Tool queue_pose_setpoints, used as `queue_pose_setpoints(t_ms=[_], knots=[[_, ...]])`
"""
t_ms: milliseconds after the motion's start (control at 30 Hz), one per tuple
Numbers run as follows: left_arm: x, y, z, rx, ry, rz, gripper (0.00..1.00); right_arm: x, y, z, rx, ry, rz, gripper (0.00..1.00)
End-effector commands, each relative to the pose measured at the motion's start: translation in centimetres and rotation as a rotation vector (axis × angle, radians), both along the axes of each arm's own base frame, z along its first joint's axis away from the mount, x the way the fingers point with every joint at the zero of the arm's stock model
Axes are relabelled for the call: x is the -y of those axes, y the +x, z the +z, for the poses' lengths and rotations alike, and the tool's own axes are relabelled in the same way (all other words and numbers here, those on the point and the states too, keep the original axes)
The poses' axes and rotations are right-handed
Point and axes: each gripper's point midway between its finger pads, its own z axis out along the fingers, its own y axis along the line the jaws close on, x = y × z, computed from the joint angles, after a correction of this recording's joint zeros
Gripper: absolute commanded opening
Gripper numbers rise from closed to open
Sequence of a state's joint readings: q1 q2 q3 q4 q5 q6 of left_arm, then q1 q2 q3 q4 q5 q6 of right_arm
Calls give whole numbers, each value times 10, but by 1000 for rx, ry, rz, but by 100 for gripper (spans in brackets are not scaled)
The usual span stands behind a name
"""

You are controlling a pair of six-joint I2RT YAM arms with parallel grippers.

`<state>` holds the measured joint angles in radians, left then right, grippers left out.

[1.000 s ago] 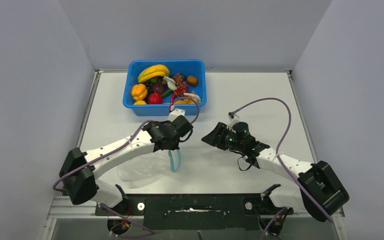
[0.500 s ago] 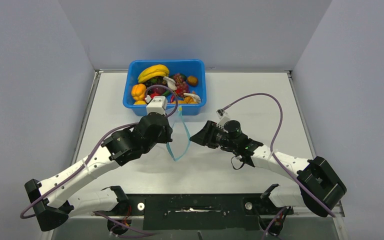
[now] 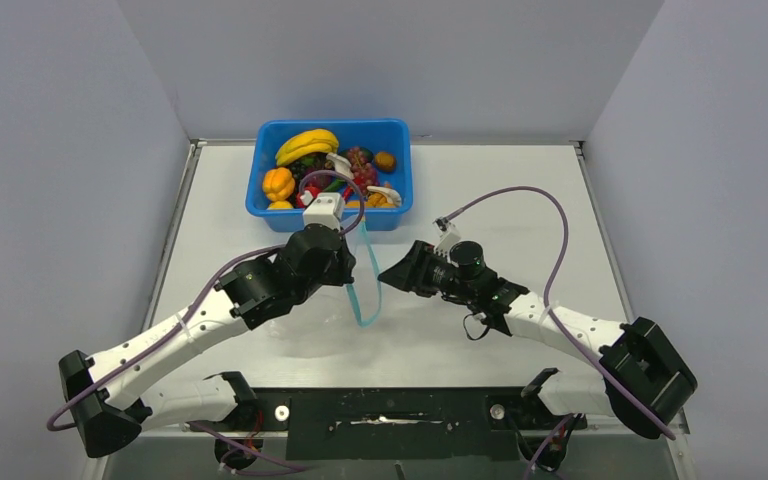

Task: Place the food in the zip-top bag and seal the zipper
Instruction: Pick up the zipper food storage bag at the center of the board.

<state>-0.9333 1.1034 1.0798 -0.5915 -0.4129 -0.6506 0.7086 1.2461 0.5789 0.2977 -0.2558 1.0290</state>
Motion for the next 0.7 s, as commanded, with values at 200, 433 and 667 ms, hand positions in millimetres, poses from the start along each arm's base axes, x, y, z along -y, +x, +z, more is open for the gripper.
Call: queue_pose_setpoints(t_ms=[200, 433, 667], knots=[[21, -1, 45, 83, -231, -45, 0, 32, 6, 21, 109, -31, -56, 2], [26, -3, 67, 126, -359, -57, 0, 69, 6, 39, 202, -86, -165, 0], [41, 0, 75, 139, -391, -107, 0, 60, 6, 54, 221, -64, -115, 9]])
